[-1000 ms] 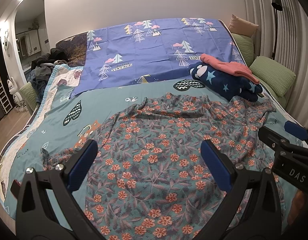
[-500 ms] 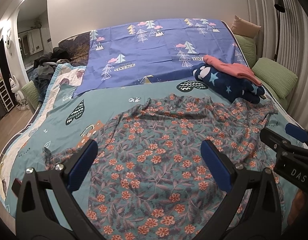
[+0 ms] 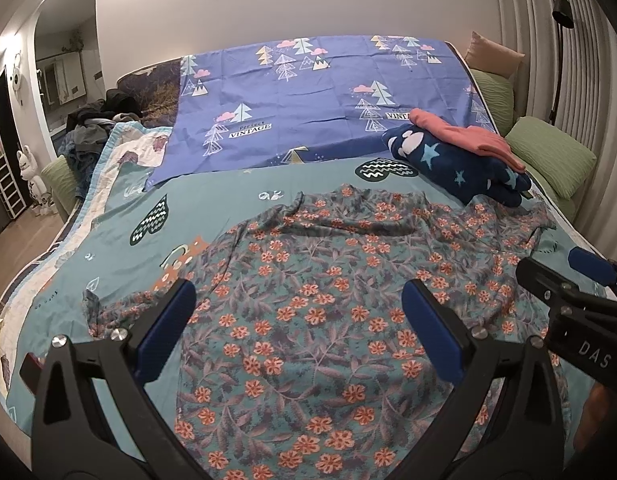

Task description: Fold small clothes

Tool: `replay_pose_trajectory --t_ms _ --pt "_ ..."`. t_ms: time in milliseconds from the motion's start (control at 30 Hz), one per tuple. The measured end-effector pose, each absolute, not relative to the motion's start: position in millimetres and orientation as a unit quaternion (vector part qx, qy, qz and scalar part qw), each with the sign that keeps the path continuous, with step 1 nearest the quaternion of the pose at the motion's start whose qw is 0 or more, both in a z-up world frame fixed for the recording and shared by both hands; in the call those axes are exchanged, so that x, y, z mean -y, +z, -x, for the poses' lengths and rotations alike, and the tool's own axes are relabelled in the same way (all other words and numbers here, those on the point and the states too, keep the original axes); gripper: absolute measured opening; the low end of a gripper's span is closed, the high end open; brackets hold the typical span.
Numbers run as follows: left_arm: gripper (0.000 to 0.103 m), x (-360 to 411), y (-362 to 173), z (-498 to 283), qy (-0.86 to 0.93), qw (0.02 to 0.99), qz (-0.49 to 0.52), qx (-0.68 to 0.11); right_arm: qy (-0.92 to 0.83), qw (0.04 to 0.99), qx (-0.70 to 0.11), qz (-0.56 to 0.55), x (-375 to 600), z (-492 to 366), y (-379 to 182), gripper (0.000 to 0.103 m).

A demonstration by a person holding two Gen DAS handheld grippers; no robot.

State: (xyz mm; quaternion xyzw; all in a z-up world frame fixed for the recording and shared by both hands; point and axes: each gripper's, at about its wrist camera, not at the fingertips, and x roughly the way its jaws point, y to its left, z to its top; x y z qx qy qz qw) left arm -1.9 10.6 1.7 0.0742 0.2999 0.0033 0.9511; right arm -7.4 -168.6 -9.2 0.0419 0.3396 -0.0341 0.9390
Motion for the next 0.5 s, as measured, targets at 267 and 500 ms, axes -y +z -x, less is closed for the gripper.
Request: replay_pose_trajectory --t_ms 267,500 --pt "0.102 -35 -6 -5 0.018 0.945 -0.059 -0.320 -0.044 0.938 -0.343 -0.005 158 -2 -15 0.084" --pt "0.102 -81 -19 -13 0.061 0.939 -0.016 -0.339 -0.020 0.931 -0.364 -0.003 136 -20 -21 0.084"
